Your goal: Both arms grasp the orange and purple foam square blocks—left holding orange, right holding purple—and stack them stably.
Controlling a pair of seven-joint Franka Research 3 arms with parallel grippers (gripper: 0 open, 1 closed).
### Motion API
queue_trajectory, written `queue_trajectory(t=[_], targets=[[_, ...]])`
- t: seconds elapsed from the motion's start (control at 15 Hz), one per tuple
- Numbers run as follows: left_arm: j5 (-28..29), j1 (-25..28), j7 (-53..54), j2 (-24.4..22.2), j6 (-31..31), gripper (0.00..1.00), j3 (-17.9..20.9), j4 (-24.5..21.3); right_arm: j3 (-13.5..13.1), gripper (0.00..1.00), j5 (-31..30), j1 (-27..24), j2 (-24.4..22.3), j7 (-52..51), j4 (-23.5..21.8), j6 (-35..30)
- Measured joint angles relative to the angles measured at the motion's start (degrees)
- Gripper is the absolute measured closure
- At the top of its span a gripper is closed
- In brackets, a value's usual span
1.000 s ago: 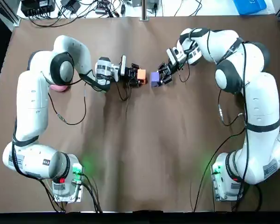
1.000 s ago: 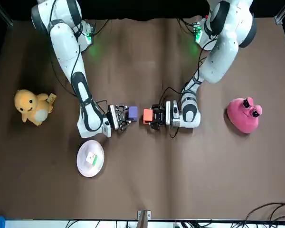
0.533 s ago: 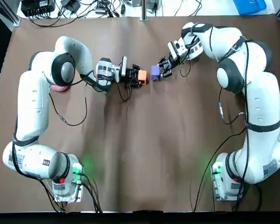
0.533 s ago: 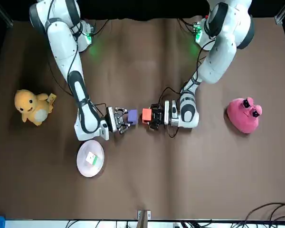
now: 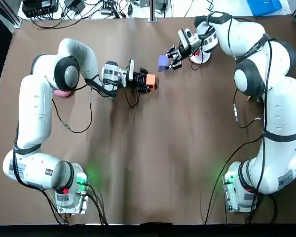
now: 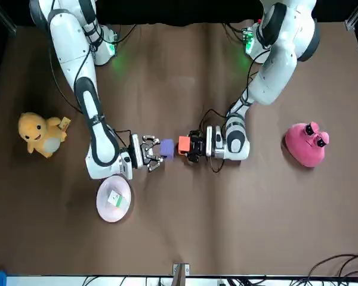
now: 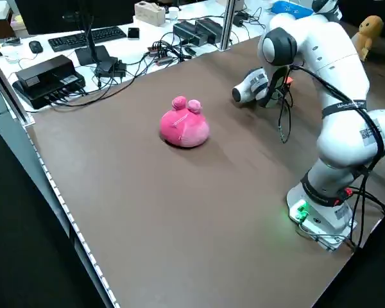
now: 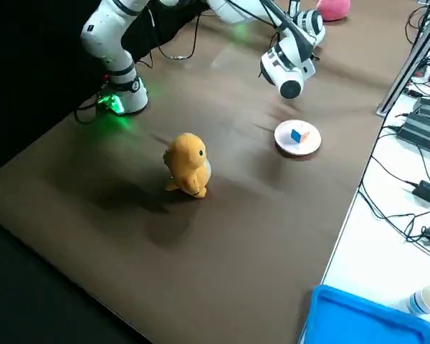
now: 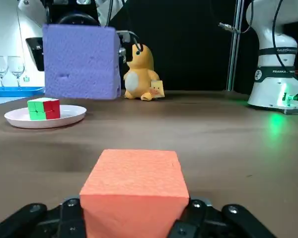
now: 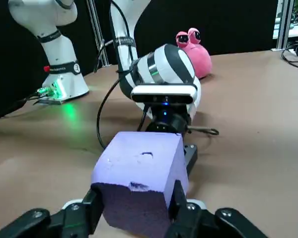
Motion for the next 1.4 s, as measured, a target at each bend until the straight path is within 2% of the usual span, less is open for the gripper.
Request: queue_trajectory(t=[0.6, 1.4], targets=[[0.00, -0.03, 0.00, -0.15, 0.72, 0.40, -0.18, 0.00, 0.31, 0.41, 3.81, 7.42, 0.06, 1.25, -0.68, 6.59], [0.00, -0.03, 0.00, -0.16, 0.78, 0.40, -0.20, 0.00, 0.31, 0.41, 3.92, 9.05, 0.85, 3.49, -1.19, 8.86]])
